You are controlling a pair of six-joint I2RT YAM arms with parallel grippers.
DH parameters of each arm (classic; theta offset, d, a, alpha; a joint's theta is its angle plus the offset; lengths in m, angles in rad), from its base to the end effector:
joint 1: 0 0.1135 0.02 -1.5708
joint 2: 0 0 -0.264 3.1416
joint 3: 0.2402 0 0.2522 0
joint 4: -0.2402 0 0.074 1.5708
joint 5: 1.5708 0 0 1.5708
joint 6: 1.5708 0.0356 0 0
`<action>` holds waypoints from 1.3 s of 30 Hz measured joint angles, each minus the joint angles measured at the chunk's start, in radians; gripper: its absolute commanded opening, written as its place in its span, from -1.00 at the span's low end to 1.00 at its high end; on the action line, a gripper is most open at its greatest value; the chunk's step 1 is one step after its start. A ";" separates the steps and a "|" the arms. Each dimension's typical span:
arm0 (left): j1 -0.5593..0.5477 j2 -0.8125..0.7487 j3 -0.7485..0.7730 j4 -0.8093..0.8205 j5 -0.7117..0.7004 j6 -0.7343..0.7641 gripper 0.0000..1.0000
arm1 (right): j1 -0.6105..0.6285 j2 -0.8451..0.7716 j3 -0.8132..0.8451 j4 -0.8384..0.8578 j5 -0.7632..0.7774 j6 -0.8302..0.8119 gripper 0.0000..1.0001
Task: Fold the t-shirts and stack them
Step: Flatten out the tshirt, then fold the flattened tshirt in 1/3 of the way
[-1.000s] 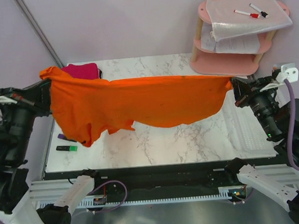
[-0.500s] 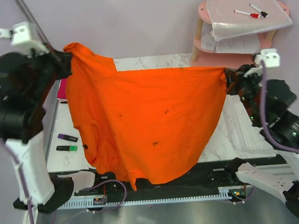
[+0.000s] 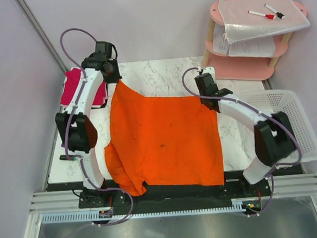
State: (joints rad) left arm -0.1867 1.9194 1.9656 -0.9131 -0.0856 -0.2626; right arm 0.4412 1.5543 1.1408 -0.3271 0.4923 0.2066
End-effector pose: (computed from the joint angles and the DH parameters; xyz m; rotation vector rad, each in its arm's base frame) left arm 0.4162 -0.0755 0.3494 -0.1307 2.4323 -0.0976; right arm 0.3163 0.1308 0.2629 -0.0155 2.2160 -0.2157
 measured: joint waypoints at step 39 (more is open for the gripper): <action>-0.011 -0.103 -0.365 0.116 -0.011 -0.088 -0.96 | -0.144 0.198 0.138 0.030 0.111 0.050 -1.00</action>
State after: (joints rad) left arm -0.1978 1.8164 1.6001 -0.7971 -0.0971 -0.3508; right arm 0.2970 1.7519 1.2793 -0.2974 0.6033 0.2565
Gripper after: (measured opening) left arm 0.026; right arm 0.007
